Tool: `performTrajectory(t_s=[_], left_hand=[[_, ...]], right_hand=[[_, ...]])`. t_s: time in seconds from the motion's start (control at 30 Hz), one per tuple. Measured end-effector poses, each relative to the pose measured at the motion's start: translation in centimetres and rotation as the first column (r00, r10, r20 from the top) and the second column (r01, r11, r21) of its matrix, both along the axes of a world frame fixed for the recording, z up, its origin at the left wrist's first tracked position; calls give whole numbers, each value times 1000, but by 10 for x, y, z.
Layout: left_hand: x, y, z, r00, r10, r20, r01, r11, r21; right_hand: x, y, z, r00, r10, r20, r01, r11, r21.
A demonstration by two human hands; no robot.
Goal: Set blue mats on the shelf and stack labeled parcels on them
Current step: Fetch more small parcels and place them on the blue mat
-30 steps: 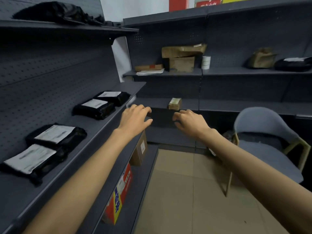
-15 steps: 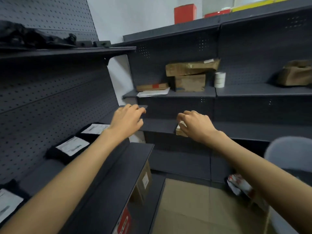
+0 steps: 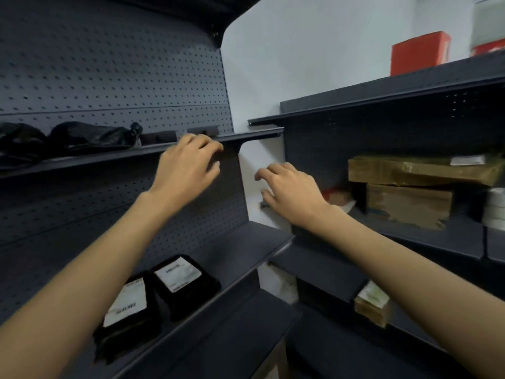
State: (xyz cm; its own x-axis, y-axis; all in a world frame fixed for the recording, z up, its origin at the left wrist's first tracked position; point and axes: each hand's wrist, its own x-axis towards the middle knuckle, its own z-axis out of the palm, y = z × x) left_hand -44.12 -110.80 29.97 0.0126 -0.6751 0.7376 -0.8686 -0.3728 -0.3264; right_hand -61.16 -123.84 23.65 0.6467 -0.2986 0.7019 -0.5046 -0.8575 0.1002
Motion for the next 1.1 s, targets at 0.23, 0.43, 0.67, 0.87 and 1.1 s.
performTrajectory(t_s=[0.23,0.43,0.67,0.87,1.1], left_hand=[[59,-24,31,968,245,58,-240,968,-75],[102,-45,32,922,367,121,-353,927,-127],[116,-57,9,859,494,132,-474,866,-158],[114,-68,1,799,592,102,-567,799,-199],[92,-99,2,788,595,157,-519,780,-349]], right_hand=[[93,-40,35,964,227,140,-215,972,-95],[160,-76,46,928,324,184,-293,939,-178],[220,-114,60,866,461,194,-445,887,-123],[238,-134,61,783,582,220,-548,812,-199],[225,-170,79,673,709,213,-663,705,-251]])
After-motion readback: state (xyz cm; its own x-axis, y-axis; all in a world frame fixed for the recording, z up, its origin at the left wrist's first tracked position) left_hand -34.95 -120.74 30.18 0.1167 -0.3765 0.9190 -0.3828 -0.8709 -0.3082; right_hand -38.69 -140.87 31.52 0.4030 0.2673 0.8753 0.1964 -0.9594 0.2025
